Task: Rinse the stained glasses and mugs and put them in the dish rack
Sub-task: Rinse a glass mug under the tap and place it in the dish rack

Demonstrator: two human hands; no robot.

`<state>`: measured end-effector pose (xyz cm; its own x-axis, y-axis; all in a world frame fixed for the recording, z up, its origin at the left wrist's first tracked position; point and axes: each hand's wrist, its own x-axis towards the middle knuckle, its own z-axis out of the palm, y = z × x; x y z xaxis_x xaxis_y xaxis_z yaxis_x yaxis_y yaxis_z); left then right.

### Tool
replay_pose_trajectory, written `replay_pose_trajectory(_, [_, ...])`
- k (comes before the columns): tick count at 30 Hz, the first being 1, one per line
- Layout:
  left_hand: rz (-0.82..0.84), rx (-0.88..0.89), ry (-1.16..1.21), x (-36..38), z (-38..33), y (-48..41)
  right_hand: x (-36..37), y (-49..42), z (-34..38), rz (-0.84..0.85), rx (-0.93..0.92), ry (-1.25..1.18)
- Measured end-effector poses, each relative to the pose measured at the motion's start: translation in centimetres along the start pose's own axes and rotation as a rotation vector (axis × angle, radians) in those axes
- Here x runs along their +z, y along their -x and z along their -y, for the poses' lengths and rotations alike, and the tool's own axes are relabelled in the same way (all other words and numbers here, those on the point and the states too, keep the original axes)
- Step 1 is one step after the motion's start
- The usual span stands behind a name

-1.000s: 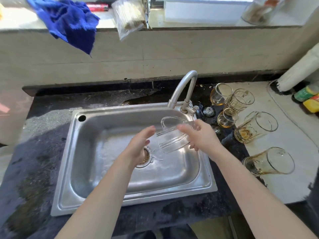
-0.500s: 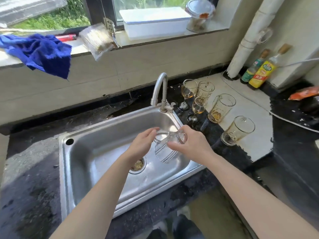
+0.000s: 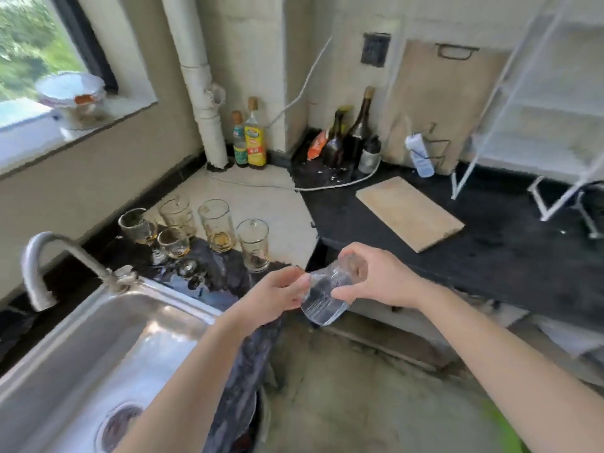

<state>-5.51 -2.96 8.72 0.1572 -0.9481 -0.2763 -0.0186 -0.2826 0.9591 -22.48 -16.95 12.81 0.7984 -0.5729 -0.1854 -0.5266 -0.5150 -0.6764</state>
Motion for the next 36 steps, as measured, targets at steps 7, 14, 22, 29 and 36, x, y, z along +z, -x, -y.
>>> replay_pose_trajectory(7, [0.263, -0.073, 0.008, 13.8, -2.6, -7.8, -8.2, 9.0, -12.1, -0.135, 0.226, -0.134])
replay_pose_trajectory(14, [0.387, -0.245, 0.152, 31.6, -3.1, -14.7, -15.6, 18.8, -25.8, -0.208, 0.348, -0.277])
replay_pose_trajectory(22, [0.318, -0.076, -0.038, 45.7, -5.9, -20.4, -19.6, 25.5, -36.8, -0.527, 0.560, -0.698])
replay_pose_trajectory(29, [0.169, 0.234, -0.302, 53.8, -7.3, -27.1, -22.5, 25.2, -42.5, -0.917, 0.957, -1.137])
replay_pose_trajectory(36, [0.205, 0.471, -0.466, 58.2, -8.9, -36.8, -29.2, 21.1, -47.4, -0.821, 0.980, -1.281])
